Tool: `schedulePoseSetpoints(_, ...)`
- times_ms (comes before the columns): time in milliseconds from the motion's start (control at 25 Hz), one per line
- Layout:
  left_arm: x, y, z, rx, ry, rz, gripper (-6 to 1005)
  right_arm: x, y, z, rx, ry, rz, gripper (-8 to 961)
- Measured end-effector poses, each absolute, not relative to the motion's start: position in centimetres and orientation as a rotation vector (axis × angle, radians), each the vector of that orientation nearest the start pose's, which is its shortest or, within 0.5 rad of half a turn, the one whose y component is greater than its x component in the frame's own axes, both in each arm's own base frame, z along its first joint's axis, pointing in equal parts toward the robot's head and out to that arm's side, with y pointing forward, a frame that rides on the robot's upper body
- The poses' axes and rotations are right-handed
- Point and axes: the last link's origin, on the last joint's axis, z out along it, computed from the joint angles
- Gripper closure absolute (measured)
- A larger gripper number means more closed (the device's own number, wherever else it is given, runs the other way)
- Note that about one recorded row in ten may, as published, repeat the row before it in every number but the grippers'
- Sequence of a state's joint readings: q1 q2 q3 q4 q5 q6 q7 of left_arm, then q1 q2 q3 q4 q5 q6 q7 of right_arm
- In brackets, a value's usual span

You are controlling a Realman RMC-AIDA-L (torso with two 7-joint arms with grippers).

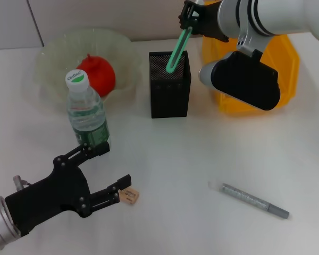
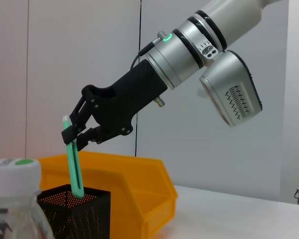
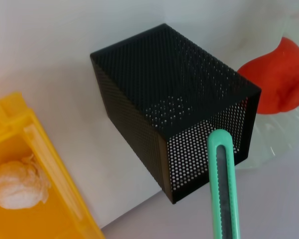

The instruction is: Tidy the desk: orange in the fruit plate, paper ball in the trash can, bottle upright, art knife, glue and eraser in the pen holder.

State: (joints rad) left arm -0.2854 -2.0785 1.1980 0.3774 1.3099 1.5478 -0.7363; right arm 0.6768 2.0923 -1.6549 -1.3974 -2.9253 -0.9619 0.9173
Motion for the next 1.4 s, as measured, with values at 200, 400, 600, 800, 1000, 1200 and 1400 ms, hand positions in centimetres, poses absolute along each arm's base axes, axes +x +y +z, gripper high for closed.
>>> schedulePoseSetpoints(200, -28.4, 24.6, -5.1, -2.543, -0.295, -0.995, 188, 10.0, 41.9, -1.1, -1.807, -1.787, -1.099, 687)
schedulePoseSetpoints(400, -28.5, 24.6, -5.1, -2.540, -0.297, -0.995, 188, 10.1, 41.9, -1.2, -1.818, -1.777, -1.096, 684)
schedulePoseSetpoints(600, -28.4, 24.6, -5.0, -2.532, -0.298, -1.002, 188, 10.0, 41.9, -1.3, -1.826, -1.767, -1.090, 681)
schedulePoseSetpoints(800, -28.4, 24.6, -5.0, -2.534, -0.296, -1.004, 189, 9.5, 42.0, -1.1, -1.815, -1.754, -1.077, 682)
schedulePoseSetpoints(1000, -28.5, 24.5, -4.9, -2.533, -0.298, -1.007, 189, 7.8, 42.0, 0.1, -1.823, -1.626, -0.997, 680)
schedulePoseSetpoints(1200, -28.5, 24.5, -4.8, -2.533, -0.290, -1.005, 189, 7.1, 42.2, 2.4, -1.830, -1.432, -0.904, 678)
schedulePoseSetpoints(1400, -28.4, 24.7, -4.7, -2.532, -0.283, -1.006, 189, 5.9, 42.7, 6.7, -1.780, -1.118, -0.683, 676)
